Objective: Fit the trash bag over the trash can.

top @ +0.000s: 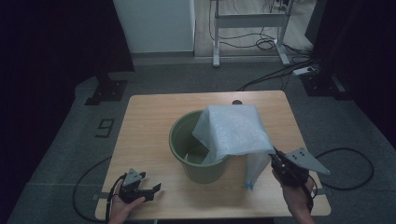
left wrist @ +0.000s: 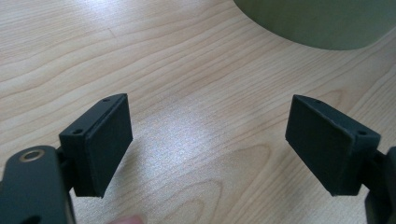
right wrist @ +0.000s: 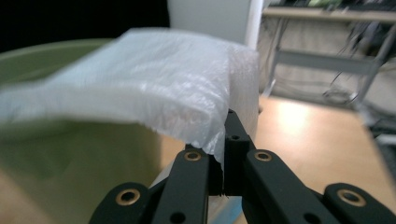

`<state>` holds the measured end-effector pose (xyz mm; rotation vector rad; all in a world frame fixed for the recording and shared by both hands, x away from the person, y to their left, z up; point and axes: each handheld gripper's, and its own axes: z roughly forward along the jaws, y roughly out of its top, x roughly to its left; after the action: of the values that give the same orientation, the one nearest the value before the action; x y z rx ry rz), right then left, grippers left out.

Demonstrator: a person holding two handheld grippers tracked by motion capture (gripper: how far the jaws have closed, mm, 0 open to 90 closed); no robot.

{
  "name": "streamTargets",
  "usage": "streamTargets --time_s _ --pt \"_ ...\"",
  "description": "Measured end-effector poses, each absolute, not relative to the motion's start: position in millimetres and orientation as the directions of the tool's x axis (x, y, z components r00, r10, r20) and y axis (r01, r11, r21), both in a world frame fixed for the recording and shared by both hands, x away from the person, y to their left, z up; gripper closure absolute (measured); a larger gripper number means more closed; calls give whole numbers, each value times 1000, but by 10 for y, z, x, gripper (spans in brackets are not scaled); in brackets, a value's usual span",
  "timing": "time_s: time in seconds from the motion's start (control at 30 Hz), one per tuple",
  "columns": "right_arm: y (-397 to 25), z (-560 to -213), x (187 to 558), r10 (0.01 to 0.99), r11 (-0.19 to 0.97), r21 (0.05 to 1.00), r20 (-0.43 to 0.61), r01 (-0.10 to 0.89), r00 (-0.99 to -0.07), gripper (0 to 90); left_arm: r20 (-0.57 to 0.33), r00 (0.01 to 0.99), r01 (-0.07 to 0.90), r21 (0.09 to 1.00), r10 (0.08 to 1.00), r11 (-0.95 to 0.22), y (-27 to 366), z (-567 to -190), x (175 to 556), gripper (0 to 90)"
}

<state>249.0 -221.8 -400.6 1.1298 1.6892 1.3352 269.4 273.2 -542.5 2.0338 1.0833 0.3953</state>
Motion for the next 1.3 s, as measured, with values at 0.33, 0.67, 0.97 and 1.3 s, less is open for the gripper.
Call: streamTargets --time_s 0.33,0.67,0.97,1.3 --pt "-2035 -3503 2566 913 136 988 -95 74 -397 886 -85 585 558 764 807 -324 2748 -5417 2691 146" --pt "-1625 -3390 2575 852 160 987 -131 13 -508 886 -84 585 553 769 807 -321 2751 -5401 2686 146" --pt "-1303 -3665 2645 803 215 974 -134 72 -581 886 -91 585 523 801 806 -290 2730 -5298 2650 146" --pt "-1213 -3942 2643 771 239 964 -116 116 -627 885 -105 594 461 857 797 -231 2668 -5018 2539 160"
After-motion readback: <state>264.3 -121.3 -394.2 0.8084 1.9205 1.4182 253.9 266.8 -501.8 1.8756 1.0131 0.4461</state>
